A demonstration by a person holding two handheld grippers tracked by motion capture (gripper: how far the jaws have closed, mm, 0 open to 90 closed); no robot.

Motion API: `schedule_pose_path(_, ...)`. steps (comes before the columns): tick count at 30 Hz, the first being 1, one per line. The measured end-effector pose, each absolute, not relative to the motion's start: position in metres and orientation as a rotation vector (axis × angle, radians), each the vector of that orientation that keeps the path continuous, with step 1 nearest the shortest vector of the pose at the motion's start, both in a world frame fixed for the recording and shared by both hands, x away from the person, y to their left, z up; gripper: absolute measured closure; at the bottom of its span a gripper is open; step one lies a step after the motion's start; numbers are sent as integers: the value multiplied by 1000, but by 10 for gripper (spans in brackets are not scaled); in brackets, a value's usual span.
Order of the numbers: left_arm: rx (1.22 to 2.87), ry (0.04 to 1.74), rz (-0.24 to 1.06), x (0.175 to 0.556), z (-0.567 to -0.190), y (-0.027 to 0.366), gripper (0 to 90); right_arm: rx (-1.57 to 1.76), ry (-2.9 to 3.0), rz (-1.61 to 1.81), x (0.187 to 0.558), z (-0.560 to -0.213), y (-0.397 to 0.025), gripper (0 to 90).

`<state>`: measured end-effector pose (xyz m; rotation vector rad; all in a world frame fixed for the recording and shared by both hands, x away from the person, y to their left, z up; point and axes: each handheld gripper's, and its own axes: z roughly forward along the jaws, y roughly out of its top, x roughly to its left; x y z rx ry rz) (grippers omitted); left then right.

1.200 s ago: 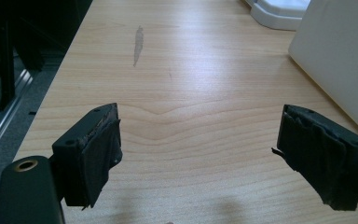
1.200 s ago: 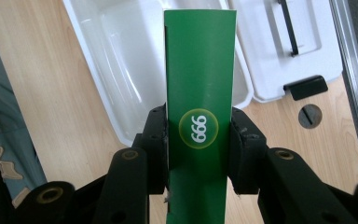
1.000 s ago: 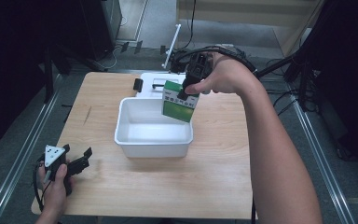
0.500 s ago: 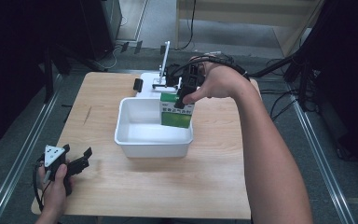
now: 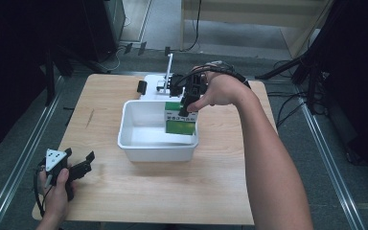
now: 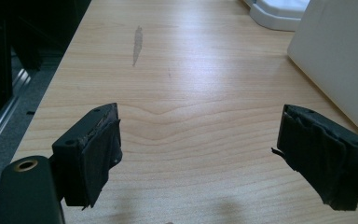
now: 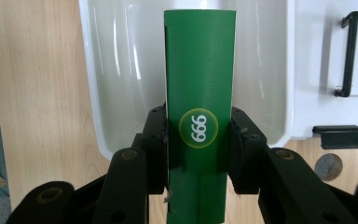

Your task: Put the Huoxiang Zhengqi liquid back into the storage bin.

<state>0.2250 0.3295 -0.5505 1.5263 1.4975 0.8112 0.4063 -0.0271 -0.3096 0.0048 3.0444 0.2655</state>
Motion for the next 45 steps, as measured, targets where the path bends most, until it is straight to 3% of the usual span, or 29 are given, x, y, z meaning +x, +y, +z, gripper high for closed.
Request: schedule_pose_path(45, 1522, 1494, 812, 225, -551, 330, 140, -33, 3098, 199, 422, -377, -22, 646)
